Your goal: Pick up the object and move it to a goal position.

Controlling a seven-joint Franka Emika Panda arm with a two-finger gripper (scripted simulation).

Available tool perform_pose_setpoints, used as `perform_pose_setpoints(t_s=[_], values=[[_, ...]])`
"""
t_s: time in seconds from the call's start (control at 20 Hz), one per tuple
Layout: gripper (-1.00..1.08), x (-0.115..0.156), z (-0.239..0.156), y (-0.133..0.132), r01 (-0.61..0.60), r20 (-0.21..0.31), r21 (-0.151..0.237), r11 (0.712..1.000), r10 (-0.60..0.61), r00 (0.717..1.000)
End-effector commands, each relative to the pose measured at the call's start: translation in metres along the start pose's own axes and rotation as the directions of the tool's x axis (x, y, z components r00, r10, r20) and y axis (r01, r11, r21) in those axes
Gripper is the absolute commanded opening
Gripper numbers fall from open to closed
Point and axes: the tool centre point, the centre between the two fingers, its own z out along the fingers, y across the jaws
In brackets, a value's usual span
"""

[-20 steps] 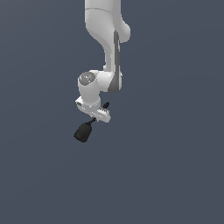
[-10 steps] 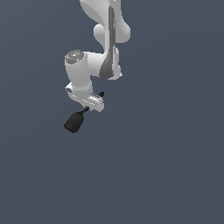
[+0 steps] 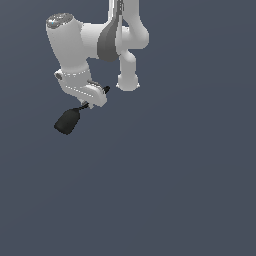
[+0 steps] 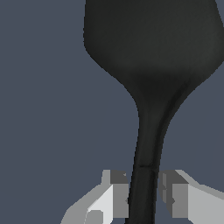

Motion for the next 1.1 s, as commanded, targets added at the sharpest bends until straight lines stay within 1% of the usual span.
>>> perform_pose_setpoints(t_s=[0.0,0.3,0.55,0.8,1.05], values=[[-1.00,0.001,-0.027,0.011,0.000,-0.001,0.000,1.000,0.000,1.000],[-1.00,0.006,-0.081,0.032,0.000,-0.001,-0.001,1.000,0.000,1.000],[-1.00,0.010,-0.113,0.045,0.001,-0.001,-0.001,1.000,-0.001,1.000],[-1.00,0.013,-0.132,0.052,0.001,-0.001,-0.001,1.000,-0.001,1.000],[-1.00,0.014,-0.138,0.054,0.002,-0.001,-0.001,1.000,-0.002,1.000]])
